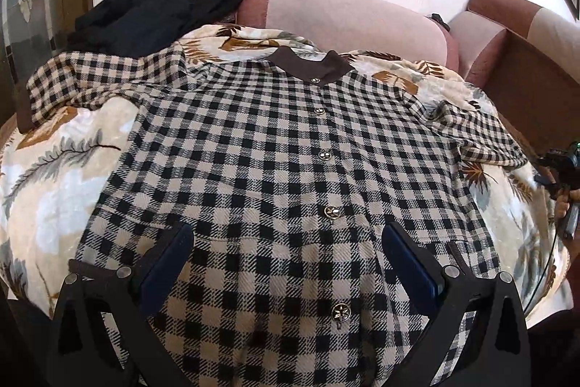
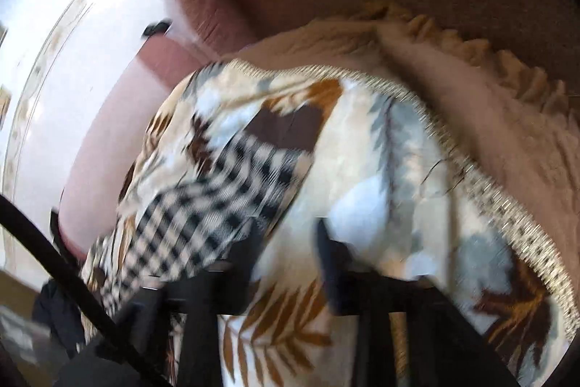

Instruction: Fold large clothes

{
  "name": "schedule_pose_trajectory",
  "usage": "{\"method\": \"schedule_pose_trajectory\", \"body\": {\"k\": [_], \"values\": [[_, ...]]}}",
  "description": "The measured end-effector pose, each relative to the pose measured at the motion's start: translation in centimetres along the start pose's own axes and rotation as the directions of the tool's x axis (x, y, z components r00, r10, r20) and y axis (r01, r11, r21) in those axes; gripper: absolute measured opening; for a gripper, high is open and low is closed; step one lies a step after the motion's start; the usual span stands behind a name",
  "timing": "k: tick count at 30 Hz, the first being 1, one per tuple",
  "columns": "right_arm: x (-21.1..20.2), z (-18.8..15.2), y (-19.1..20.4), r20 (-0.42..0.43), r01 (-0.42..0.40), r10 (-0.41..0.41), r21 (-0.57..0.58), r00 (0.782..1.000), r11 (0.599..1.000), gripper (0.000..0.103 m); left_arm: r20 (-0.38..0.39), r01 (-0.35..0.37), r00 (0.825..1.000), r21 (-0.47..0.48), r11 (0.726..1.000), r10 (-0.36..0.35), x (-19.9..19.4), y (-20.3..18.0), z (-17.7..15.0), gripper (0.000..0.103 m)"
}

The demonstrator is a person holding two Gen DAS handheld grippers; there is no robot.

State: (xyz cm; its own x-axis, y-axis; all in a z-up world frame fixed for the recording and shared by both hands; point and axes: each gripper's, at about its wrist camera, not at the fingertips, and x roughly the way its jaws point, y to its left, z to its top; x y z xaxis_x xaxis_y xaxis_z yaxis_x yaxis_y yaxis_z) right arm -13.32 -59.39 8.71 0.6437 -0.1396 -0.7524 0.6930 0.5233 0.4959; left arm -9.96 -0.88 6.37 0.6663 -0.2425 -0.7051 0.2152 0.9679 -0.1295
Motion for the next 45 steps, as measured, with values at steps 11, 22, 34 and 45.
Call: {"method": "schedule_pose_trajectory", "body": {"k": [11,22,34,45], "values": [[4.0,1.0,-0.5,-0.036,-0.093,0.1,0.161,0.994,0.982,0.05,-0.01,-0.007,1.0,-0.054,0.998,0.007,0.3,1.3,0.2,0.103],[3.8,2.0,5.3,0.046,0.069,-0.071,0.051,0.996,0.996,0.005,0.007,-0.02,1.0,-0.065,0.998,0.02,0.2,2.6,0.5,0.103],[2.5,-11.4,27.6,-0.05,-0.12,0.111,-0.542,0.993,0.832,0.005,0.081,-0.059,0.994,-0.165,0.985,0.073,1.6,8.9,3.4,0.103],[8.9,-24.0,31.8,-0.381,-0.322,0.037,-0.72,0.924,0.615,0.005,0.066,-0.067,0.995,-0.182,0.981,0.08,3.0,10.3,2.2,0.103]]}}
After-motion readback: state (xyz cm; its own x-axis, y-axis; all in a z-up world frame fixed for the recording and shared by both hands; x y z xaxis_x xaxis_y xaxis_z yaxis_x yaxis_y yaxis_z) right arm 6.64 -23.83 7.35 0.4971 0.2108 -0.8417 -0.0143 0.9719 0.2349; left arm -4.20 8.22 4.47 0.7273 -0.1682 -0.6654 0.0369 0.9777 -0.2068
